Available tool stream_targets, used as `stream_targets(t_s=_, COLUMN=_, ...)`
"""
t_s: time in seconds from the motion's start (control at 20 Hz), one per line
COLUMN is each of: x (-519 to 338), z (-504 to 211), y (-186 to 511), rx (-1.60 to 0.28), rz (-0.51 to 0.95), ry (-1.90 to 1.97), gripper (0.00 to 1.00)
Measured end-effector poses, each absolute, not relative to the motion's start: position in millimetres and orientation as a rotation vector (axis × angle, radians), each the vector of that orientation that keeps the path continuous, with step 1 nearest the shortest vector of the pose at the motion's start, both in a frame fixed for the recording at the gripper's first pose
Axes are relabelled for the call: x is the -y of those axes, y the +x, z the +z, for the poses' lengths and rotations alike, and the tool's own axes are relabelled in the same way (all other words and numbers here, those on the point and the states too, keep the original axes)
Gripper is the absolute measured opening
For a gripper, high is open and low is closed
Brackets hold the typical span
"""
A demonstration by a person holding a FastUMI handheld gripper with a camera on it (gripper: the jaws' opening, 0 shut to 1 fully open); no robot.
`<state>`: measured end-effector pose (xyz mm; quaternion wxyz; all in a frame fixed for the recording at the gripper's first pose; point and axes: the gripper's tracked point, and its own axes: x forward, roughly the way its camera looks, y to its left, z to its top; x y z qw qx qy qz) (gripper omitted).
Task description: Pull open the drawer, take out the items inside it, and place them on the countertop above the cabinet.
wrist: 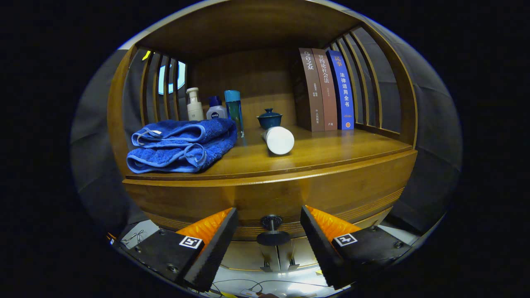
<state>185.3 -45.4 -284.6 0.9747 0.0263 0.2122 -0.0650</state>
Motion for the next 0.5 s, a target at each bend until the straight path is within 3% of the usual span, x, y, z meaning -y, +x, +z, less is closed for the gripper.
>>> stream_targets(t_s=0.5, x=39.2, z=-184.1, y=159.0, rx=-0.286, rz=-0.121, ry=0.045, gripper=0.99)
